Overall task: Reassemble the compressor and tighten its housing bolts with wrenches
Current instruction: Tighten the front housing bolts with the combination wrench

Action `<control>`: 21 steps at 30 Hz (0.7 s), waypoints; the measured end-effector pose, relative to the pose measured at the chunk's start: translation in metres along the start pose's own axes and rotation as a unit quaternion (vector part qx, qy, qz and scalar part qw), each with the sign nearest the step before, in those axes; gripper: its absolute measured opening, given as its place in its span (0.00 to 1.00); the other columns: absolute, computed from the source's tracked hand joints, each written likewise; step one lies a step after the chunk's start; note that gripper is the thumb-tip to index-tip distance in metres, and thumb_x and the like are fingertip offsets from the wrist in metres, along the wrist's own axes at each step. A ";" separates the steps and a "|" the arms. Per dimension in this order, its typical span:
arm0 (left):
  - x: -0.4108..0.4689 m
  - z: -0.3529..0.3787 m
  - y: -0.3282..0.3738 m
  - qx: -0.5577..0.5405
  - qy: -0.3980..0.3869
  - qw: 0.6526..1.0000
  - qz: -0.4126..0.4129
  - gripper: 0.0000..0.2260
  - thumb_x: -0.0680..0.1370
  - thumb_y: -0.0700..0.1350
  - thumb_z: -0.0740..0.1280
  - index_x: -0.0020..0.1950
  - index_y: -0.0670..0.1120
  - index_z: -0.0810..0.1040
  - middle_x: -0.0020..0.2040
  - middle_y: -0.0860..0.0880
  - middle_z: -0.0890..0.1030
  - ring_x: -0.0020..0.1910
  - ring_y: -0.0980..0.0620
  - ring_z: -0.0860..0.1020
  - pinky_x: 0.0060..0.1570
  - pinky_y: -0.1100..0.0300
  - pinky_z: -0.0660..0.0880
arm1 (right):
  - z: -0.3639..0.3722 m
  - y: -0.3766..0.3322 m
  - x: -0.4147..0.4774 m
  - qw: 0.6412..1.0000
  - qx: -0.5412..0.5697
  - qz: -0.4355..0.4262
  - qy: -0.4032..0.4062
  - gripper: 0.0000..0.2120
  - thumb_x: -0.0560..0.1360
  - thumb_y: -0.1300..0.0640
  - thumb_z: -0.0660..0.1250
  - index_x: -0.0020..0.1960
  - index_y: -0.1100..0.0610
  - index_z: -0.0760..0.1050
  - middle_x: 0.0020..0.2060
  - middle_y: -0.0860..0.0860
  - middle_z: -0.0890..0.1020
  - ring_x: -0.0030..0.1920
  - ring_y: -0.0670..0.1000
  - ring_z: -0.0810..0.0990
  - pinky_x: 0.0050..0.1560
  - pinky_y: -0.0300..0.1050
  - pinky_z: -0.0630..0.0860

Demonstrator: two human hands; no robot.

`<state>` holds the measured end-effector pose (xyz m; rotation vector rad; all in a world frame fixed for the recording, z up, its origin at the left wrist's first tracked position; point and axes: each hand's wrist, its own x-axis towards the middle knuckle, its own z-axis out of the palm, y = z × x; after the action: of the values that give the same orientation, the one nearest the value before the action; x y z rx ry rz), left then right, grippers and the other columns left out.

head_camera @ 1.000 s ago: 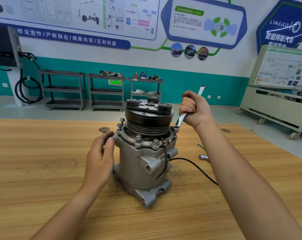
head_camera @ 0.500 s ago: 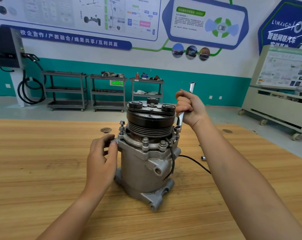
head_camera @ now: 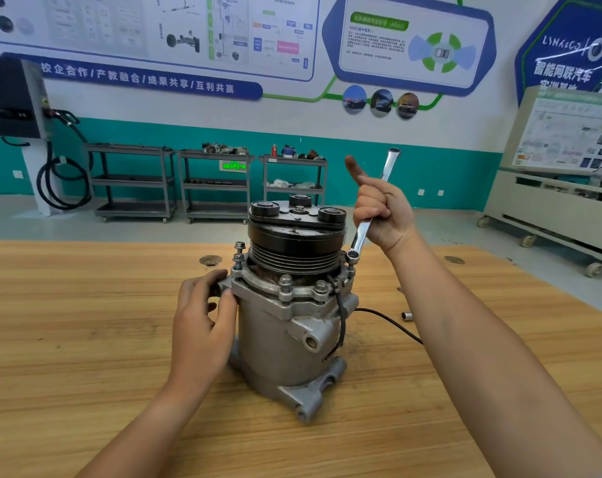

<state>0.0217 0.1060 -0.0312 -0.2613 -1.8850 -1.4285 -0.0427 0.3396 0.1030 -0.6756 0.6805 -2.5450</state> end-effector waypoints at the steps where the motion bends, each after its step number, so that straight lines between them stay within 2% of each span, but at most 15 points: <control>1: 0.000 0.000 0.001 0.001 0.002 1.000 0.002 0.11 0.78 0.38 0.61 0.59 0.50 0.73 0.50 0.61 0.71 0.50 0.70 0.72 0.46 0.72 0.69 | -0.001 0.000 0.001 1.000 0.007 0.008 -0.008 0.17 0.68 0.72 0.64 0.57 0.67 0.73 0.21 0.46 0.57 0.20 0.42 0.57 0.20 0.37 0.67; 6: 0.000 0.001 0.003 -0.007 0.012 1.000 0.007 0.11 0.79 0.37 0.61 0.57 0.50 0.73 0.49 0.59 0.72 0.50 0.74 0.71 0.45 0.81 0.66 | -0.003 0.005 0.006 0.999 -0.007 0.033 0.033 0.14 0.75 0.65 0.53 0.58 0.66 0.70 0.21 0.44 0.57 0.19 0.40 0.56 0.19 0.35 0.69; 9: 0.000 0.001 0.004 -0.012 0.014 1.000 0.007 0.10 0.79 0.36 0.61 0.57 0.49 0.73 0.49 0.58 0.72 0.49 0.75 0.71 0.44 0.81 0.66 | 0.005 0.007 0.016 0.993 -0.083 0.052 0.067 0.16 0.75 0.63 0.51 0.59 0.65 0.70 0.21 0.44 0.56 0.19 0.40 0.54 0.17 0.33 0.68; 11: 0.000 0.001 0.004 -0.012 0.014 1.000 0.009 0.10 0.79 0.36 0.60 0.57 0.49 0.73 0.49 0.56 0.72 0.49 0.75 0.71 0.44 0.81 0.66 | 0.008 0.010 0.022 0.990 -0.092 0.073 0.073 0.16 0.76 0.63 0.51 0.60 0.66 0.69 0.21 0.43 0.56 0.19 0.40 0.55 0.16 0.33 0.67; 14: -0.001 0.001 0.004 -0.007 0.013 1.000 0.009 0.11 0.79 0.36 0.60 0.58 0.48 0.73 0.50 0.53 0.73 0.49 0.74 0.71 0.44 0.82 0.66 | 0.004 0.015 0.023 0.993 0.000 0.107 0.048 0.15 0.76 0.69 0.53 0.61 0.69 0.65 0.21 0.45 0.59 0.19 0.42 0.58 0.18 0.36 0.67; 17: -0.001 0.001 0.005 -0.008 0.011 1.000 0.008 0.11 0.79 0.36 0.60 0.57 0.49 0.73 0.50 0.51 0.73 0.50 0.74 0.71 0.45 0.82 0.65 | -0.005 0.014 0.018 0.994 0.044 0.092 0.048 0.15 0.74 0.72 0.55 0.60 0.73 0.64 0.21 0.48 0.61 0.19 0.45 0.60 0.21 0.40 0.69; 19: -0.001 0.001 0.005 -0.008 0.010 1.000 0.007 0.11 0.79 0.36 0.60 0.57 0.49 0.73 0.50 0.52 0.73 0.49 0.75 0.71 0.45 0.82 0.65 | -0.014 0.014 0.013 0.993 0.071 0.064 0.073 0.13 0.79 0.68 0.51 0.57 0.76 0.68 0.21 0.48 0.61 0.19 0.46 0.60 0.20 0.43 0.71; 21: 0.000 0.002 0.005 -0.009 0.009 1.000 0.005 0.11 0.79 0.36 0.61 0.57 0.49 0.72 0.49 0.55 0.72 0.49 0.75 0.71 0.44 0.82 0.65 | -0.023 0.016 0.007 0.988 0.115 0.033 0.093 0.19 0.81 0.60 0.46 0.55 0.75 0.69 0.21 0.47 0.60 0.19 0.45 0.59 0.19 0.43 0.70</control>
<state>0.0240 0.1093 -0.0281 -0.2649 -1.8539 -1.4364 -0.0567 0.3311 0.0793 -0.3363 0.4480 -2.5910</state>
